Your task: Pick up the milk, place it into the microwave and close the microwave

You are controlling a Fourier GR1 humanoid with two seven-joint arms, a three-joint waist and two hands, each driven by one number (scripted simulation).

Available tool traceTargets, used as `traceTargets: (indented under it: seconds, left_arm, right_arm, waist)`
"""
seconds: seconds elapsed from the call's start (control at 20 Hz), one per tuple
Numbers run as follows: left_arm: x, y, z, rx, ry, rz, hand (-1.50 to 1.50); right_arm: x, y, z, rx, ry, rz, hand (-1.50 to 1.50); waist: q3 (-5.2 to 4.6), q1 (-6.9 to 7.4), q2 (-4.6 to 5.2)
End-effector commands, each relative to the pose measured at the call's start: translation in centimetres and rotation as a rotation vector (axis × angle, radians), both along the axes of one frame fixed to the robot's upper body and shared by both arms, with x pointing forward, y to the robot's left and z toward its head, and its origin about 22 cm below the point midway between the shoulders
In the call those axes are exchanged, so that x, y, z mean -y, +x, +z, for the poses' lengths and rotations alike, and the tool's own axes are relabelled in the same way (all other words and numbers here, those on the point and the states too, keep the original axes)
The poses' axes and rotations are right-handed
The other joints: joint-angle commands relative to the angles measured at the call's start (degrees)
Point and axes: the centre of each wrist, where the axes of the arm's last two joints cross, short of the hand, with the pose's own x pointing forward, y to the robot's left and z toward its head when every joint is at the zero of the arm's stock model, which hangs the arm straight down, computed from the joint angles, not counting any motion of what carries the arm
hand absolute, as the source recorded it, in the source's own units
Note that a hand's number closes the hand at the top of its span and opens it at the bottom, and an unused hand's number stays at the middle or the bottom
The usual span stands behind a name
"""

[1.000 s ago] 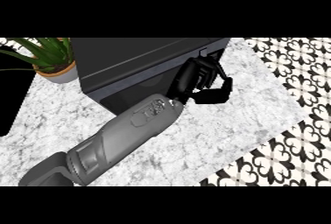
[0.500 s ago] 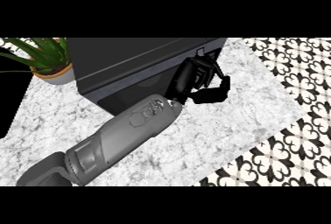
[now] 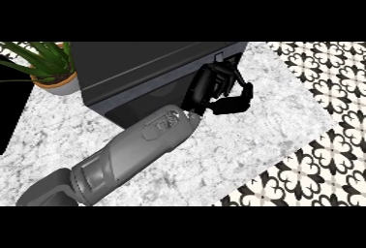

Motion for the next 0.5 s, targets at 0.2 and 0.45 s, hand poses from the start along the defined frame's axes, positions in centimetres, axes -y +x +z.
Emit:
traceTargets:
  seconds: [0.2, 0.45]
  left_arm:
    - [0.7, 1.1, -0.1, -0.132, -0.101, 0.22, 1.5]
    - [0.1, 1.5, -1.1, -0.152, -0.077, 0.262, 1.5]
  right_arm:
    - [0.6, 0.0, 0.5, -0.001, 0.025, -0.009, -1.5]
    - [1.7, -0.2, 1.4, 0.011, 0.027, -0.063, -1.5]
  waist:
    - [-0.02, 1.82, 0.09]
    - [-0.05, 3.86, -0.01]
